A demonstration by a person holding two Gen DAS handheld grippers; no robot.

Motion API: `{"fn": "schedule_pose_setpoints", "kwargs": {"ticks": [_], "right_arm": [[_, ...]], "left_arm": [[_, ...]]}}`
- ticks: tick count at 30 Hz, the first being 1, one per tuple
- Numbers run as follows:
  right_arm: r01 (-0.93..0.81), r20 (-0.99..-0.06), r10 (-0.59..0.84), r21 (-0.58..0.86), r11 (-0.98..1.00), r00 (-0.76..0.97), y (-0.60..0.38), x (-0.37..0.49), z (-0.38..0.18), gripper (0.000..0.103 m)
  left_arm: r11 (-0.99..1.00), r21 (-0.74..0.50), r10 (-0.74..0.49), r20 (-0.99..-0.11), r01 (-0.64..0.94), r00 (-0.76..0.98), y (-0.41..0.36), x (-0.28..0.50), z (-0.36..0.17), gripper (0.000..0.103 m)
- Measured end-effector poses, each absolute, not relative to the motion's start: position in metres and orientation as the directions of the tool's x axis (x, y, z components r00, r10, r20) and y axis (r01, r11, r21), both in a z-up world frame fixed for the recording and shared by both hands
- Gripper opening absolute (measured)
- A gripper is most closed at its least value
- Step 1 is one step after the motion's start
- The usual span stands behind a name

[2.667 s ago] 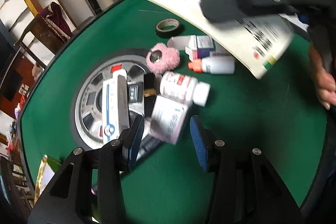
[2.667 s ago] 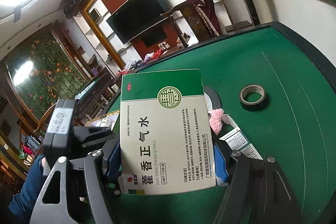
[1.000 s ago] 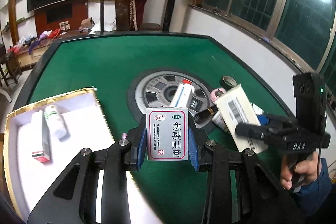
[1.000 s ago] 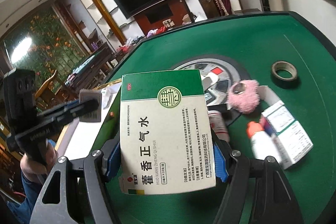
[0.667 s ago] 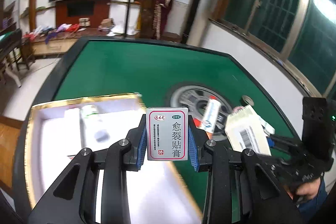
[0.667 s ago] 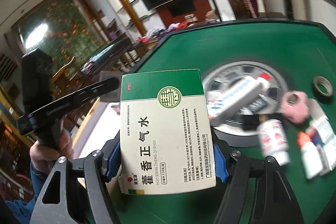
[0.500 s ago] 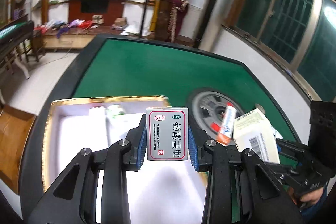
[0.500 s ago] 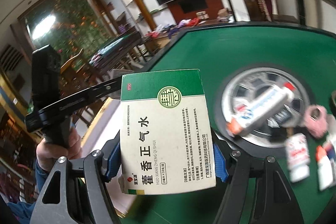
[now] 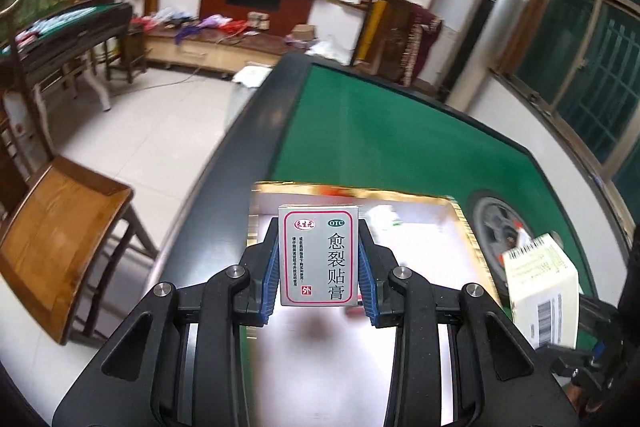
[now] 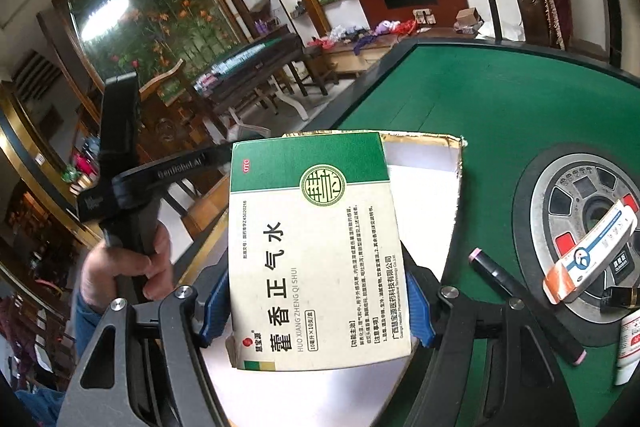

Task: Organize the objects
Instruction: 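Carry the Yulie Tiegao box with left gripper while right gripper carries the green box over the tray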

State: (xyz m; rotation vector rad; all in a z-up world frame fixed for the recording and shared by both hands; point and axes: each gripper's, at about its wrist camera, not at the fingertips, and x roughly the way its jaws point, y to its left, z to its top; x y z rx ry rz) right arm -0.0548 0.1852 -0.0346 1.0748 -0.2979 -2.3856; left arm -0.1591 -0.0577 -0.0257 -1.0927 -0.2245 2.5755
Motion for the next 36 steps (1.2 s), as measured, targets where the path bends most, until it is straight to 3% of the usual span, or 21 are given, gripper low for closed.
{"fn": "schedule_pose_setpoints", "kwargs": {"ticks": [10,27,36], "right_arm": [[0.332,-0.75,-0.411,0.266,-0.905,-0.519,0.148,-0.076,-0.058,0.071],[0.261,-0.847,-0.254,0.142,-0.955,-0.468,0.135,-0.109,-0.082,0.071],[0.247,-0.868,-0.238,0.139,-0.959,-0.436,0.134,-0.125,-0.089,0.071]], "left_arm": [[-0.932,-0.262,0.361,-0.722,-0.249,-0.59,-0.043,-0.167,-0.049,0.033],[-0.959,-0.179,0.272,-0.791,-0.219,-0.548,-0.026,-0.177,-0.063,0.033],[-0.966,-0.132,0.234,-0.814,-0.223,-0.532,-0.018,-0.179,-0.071,0.033]]}}
